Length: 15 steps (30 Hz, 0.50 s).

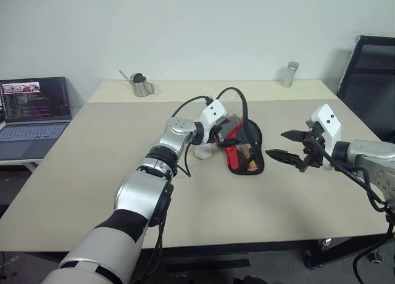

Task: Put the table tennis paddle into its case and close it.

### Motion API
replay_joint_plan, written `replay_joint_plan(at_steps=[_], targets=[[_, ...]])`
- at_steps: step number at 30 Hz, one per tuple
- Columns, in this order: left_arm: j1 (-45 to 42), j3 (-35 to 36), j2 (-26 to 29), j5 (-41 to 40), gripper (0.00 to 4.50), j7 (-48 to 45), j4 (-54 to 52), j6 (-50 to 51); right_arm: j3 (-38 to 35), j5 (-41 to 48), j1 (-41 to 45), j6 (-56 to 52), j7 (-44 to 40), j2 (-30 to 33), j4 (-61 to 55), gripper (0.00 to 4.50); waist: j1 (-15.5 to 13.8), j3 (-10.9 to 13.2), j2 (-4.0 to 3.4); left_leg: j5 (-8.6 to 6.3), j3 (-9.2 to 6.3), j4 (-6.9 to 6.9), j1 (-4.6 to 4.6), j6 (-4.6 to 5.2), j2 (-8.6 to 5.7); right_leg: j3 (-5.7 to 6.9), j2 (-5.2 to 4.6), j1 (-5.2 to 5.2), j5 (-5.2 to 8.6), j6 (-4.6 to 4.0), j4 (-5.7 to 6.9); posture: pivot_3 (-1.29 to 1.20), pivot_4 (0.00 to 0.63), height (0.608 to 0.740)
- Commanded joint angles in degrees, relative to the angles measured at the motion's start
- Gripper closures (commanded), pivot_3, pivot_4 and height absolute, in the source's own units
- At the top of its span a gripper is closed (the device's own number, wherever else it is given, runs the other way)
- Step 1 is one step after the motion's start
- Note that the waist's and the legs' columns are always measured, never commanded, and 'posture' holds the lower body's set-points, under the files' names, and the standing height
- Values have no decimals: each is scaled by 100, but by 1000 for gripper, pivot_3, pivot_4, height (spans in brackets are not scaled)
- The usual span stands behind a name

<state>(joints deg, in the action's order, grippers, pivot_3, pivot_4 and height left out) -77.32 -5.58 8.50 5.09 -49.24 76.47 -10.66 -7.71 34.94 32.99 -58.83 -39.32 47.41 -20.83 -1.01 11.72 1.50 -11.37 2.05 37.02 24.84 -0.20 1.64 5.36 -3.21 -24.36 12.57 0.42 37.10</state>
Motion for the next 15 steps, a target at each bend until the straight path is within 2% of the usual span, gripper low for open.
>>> replay_joint_plan(at_steps=[1,6,15], targets=[[-110,54,-89,140,0,292,-11,-167,-111,-25,61,1,60,92,-21,45,0,0,0,0,0,0,0,0,0,0,0,0,0,0,0,0,150,740],[-89,108,-112,204,0,236,-21,-291,-131,-29,92,-29,191,31,50,45,9,0,0,0,1,-1,-1,0,0,1,2,0,0,0,2,0,150,740],[305,496,912,-103,0,-777,-317,-734,-155,-99,365,65,706,-632,854,45,99,0,-1,0,7,-2,-5,0,1,-2,4,-1,-1,-2,6,0,150,740]])
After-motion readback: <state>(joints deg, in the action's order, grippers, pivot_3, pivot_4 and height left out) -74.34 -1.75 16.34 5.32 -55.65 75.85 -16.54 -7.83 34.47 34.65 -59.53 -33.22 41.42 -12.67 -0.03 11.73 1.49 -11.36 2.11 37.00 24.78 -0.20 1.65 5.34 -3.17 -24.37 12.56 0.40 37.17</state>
